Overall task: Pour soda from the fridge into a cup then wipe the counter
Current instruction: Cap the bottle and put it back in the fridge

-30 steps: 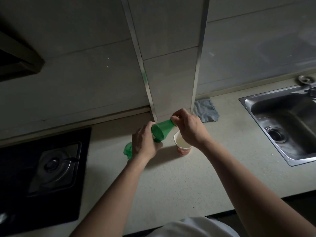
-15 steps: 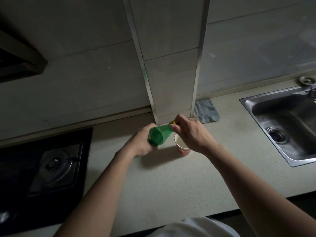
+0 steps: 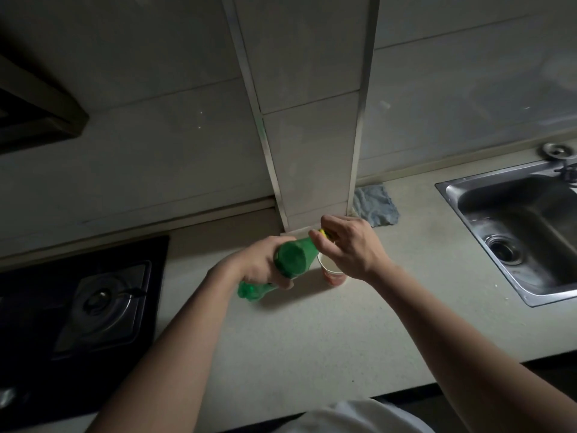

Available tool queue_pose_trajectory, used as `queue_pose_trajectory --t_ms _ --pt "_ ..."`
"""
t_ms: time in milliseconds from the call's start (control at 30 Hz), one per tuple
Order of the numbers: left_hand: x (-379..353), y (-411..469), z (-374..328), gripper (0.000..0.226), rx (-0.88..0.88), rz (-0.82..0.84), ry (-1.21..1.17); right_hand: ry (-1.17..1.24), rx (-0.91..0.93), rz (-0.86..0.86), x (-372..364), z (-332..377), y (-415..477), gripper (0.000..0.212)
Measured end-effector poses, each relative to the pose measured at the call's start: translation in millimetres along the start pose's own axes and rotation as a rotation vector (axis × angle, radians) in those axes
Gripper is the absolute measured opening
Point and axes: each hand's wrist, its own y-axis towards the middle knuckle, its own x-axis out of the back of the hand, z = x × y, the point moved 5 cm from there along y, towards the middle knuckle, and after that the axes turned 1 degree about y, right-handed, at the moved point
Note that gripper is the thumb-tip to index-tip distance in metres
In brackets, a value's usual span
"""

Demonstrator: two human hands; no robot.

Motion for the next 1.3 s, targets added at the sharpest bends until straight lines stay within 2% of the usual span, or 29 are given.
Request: queue_pose_trajectory --t_ms 133,200,233,300,367,500,600,733,800,867,1000,1100,1200,1300 --pt "-1.4 -1.2 -0.5 0.053 0.021 -0.363 0.089 -0.022 -0.199 -0.050 -0.9 -13.6 2.4 0.055" --pt "-1.4 -2.5 0.2 0.054 -0.001 -0.434 0.135 -0.025 -0.205 -0.015 -1.5 -15.8 1.4 0.053" --pt "-0.8 -2.2 1.3 0.054 -0.007 -0.391 0.098 -0.034 -0.161 0.016 -1.3 -13.9 1.2 0.051" --pt "-1.8 -2.1 4.8 0.060 0.015 -0.173 0.029 -0.068 -0.040 0.101 0.0 -5.5 0.7 0.052" --pt "-2.1 -6.2 5.9 0.066 0.044 0.020 0.072 -0.082 0.054 0.170 -1.6 1.6 -1.0 0.048" --pt "-0.4 -10.9 0.7 0.069 0.049 0.173 0.146 -0.033 0.094 0.147 -11.7 4.2 -7.6 0.049" --pt "-1.0 -9.8 0.7 0.069 0.062 0.128 0.095 0.047 -0.004 0.067 -14.3 2.2 -4.8 0.049" --pt "4.0 -6.6 3.4 0.057 0.053 -0.237 0.029 -0.031 -0.157 0.022 -11.5 -3.1 3.6 0.054" --pt "4.2 -7.0 3.7 0.055 0.032 -0.350 0.029 -0.110 -0.190 0.041 -7.5 -7.6 8.2 0.059" --pt "6.0 -6.9 1.3 0.055 0.008 -0.315 -0.025 -0.163 -0.126 0.068 -3.2 -6.6 12.2 0.062" --pt "6.0 -10.3 -0.8 0.075 0.078 0.070 0.065 -0.087 0.082 0.128 -3.1 4.1 11.8 0.057" --pt "6.6 -15.7 -6.1 0.063 0.078 0.222 0.117 0.013 0.176 0.043 -6.7 11.3 5.4 0.048" --pt "0.9 -15.5 -6.5 0.056 0.083 0.245 0.107 0.055 0.182 -0.037 -9.0 11.7 2.2 0.044" --pt "-0.6 -9.5 -0.1 0.062 0.056 0.085 0.031 -0.017 0.079 -0.073 -8.7 7.3 8.1 0.051"
